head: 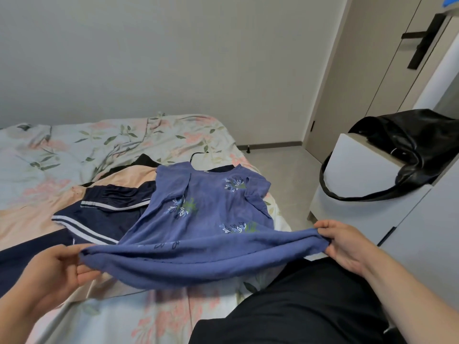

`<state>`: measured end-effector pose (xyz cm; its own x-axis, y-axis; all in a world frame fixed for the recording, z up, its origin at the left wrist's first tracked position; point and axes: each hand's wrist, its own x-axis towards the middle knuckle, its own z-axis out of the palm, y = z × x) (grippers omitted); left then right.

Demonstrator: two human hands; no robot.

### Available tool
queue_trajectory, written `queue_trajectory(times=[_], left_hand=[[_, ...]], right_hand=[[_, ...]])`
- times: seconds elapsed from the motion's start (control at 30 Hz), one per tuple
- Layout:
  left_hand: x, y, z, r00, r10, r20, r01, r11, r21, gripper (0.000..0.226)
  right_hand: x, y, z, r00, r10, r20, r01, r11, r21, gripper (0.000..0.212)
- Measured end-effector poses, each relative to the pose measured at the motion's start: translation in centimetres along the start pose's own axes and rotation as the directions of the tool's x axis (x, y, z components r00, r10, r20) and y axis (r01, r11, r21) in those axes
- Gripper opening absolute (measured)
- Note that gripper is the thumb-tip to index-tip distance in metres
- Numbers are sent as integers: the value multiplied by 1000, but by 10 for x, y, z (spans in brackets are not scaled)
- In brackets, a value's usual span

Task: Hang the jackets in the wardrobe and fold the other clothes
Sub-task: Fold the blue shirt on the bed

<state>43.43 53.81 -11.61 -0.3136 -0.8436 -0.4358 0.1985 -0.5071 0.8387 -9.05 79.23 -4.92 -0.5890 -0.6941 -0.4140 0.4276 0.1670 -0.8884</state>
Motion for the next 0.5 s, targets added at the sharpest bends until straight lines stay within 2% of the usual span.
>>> queue_trajectory(times=[0.07, 0.13, 0.2, 0.27, 0.3, 0.33, 0.4, 0.5], left_hand=[[0, 3, 4, 995, 83, 54, -81, 996, -25, 45], [2, 7, 8, 983, 173, 61, -178, 979, 98, 44], [4, 11, 11, 962, 275, 2, -268, 936, 228, 37], [6, 17, 15, 932, 359, -58, -329, 901, 284, 31], [6, 19, 18, 917, 392, -75, -355, 887, 295, 28], [6, 21, 21, 906, 414, -86, -373, 878, 300, 25], [6, 23, 27, 889, 449, -94, -405, 865, 296, 20], [3, 29, 32, 863, 493, -115, -435, 838, 331, 18]], right_hand=[[-3, -7, 2, 999, -27, 38, 22, 993, 113, 32], [-3, -11, 4, 994, -76, 73, 66, 990, 125, 46], [-3, -12, 7, 981, -185, 56, 190, 976, -103, 48], [-3, -12, 8, 937, -346, 38, 332, 854, -400, 37], [-3, -12, 7, 914, -404, 37, 371, 796, -478, 31], [-2, -13, 6, 903, -429, 29, 387, 783, -487, 25], [-2, -15, 6, 910, -414, 15, 387, 836, -389, 17], [-10, -21, 5, 942, -329, 67, 335, 900, -281, 20]])
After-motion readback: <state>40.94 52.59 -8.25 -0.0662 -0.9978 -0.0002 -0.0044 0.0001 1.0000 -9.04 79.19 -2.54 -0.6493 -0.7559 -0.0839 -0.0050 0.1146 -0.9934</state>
